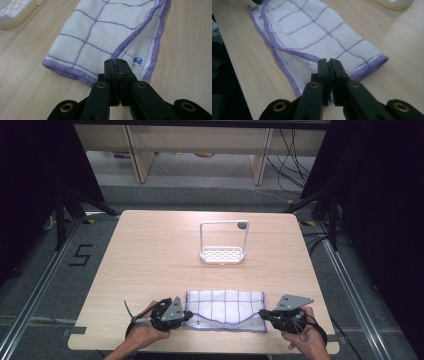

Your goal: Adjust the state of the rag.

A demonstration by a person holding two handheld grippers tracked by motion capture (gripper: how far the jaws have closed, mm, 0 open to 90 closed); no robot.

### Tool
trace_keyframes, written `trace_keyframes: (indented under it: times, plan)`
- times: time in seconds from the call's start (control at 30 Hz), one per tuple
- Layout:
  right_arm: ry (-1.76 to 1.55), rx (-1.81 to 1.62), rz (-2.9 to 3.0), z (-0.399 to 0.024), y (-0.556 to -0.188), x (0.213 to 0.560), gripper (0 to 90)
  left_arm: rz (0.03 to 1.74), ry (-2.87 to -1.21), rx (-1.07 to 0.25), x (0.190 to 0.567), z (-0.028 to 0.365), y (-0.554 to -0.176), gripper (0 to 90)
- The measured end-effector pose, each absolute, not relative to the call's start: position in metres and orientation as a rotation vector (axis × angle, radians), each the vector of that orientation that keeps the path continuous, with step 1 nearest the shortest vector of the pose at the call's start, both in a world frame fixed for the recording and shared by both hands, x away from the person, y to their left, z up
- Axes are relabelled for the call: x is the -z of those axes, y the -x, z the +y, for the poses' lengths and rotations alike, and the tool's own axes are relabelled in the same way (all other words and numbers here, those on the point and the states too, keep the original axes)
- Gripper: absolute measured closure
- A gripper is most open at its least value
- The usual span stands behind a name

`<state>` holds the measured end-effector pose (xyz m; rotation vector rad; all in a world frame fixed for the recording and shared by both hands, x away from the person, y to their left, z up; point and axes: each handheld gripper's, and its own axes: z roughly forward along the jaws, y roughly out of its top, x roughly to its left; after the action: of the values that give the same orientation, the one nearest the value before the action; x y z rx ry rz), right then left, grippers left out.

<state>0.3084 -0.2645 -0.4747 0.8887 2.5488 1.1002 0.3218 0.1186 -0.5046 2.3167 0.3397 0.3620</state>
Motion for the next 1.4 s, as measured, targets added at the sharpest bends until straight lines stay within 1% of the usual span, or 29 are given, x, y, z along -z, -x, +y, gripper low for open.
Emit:
trace_keyframes:
  times: [0.13, 0.2, 0.23, 0.27, 0.3, 0.33, 0.37, 0.4, 0.43, 0.47, 0.5, 0.6, 0.63, 0.67, 0.77, 0.83, 0.9, 0.97, 1.03, 1.17, 1.4]
  plan:
    - [-0.91, -1.082, 2.613, -0.263, -0.297, 0.484, 86.3, 0.326, -2.327, -0.342, 0.508, 0.119, -0.315, 86.6]
    - [-0.896, -1.068, 2.628, -0.265, -0.296, 0.487, 80.3, 0.325, -2.333, -0.343, 0.508, 0.12, -0.316, 85.0]
    - [-0.952, -1.052, 2.648, -0.265, -0.293, 0.49, 74.0, 0.328, -2.329, -0.341, 0.509, 0.12, -0.316, 76.5]
    - [-0.952, -1.052, 2.648, -0.265, -0.293, 0.49, 74.0, 0.34, -2.325, -0.314, 0.509, 0.12, -0.316, 76.5]
    - [-0.958, -1.071, 2.636, -0.267, -0.293, 0.488, 67.4, 0.381, -2.277, -0.254, 0.508, 0.122, -0.315, 66.1]
    - [-0.958, -1.071, 2.636, -0.267, -0.293, 0.488, 67.4, 0.381, -2.277, -0.254, 0.508, 0.122, -0.315, 64.9]
    - [-0.946, -1.1, 2.634, -0.269, -0.292, 0.482, 62.3, 0.371, -2.247, -0.248, 0.502, 0.126, -0.316, 62.4]
    - [-0.946, -1.1, 2.634, -0.269, -0.292, 0.482, 62.3, 0.371, -2.247, -0.248, 0.502, 0.126, -0.316, 59.1]
    - [-0.954, -1.134, 2.607, -0.27, -0.29, 0.476, 57.7, 0.39, -2.221, -0.245, 0.498, 0.128, -0.317, 53.9]
    - [-0.954, -1.134, 2.607, -0.27, -0.29, 0.476, 57.7, 0.428, -2.195, -0.24, 0.495, 0.13, -0.318, 53.9]
    - [-0.959, -1.144, 2.587, -0.271, -0.291, 0.472, 57.4, 0.439, -2.177, -0.243, 0.492, 0.133, -0.321, 51.2]
    - [-1.002, -1.172, 2.495, -0.277, -0.299, 0.461, 54.6, 0.491, -2.151, -0.258, 0.483, 0.137, -0.33, 51.0]
    - [-1.046, -1.184, 2.456, -0.28, -0.308, 0.458, 54.4, 0.52, -2.135, -0.259, 0.481, 0.137, -0.333, 50.8]
    - [-1.046, -1.184, 2.456, -0.28, -0.308, 0.458, 54.4, 0.55, -2.136, -0.265, 0.478, 0.137, -0.336, 50.8]
    - [-1.14, -1.127, 2.415, -0.279, -0.32, 0.458, 51.6, 0.57, -2.145, -0.275, 0.474, 0.136, -0.35, 48.3]
    - [-1.163, -1.092, 2.433, -0.277, -0.327, 0.461, 50.8, 0.599, -2.154, -0.261, 0.475, 0.134, -0.361, 46.0]
    - [-1.185, -1.078, 2.424, -0.275, -0.335, 0.465, 47.7, 0.623, -2.164, -0.249, 0.477, 0.13, -0.371, 45.6]
    - [-1.188, -1.062, 2.405, -0.274, -0.347, 0.469, 47.4, 0.62, -2.185, -0.248, 0.48, 0.126, -0.378, 45.7]
    - [-1.211, -1.056, 2.407, -0.273, -0.349, 0.469, 47.3, 0.635, -2.197, -0.239, 0.484, 0.123, -0.385, 45.6]
    - [-1.223, -1.026, 2.39, -0.273, -0.364, 0.474, 47.3, 0.655, -2.223, -0.221, 0.49, 0.117, -0.396, 43.6]
    - [-1.241, -0.996, 2.415, -0.268, -0.374, 0.48, 47.3, 0.637, -2.24, -0.206, 0.495, 0.112, -0.405, 42.8]
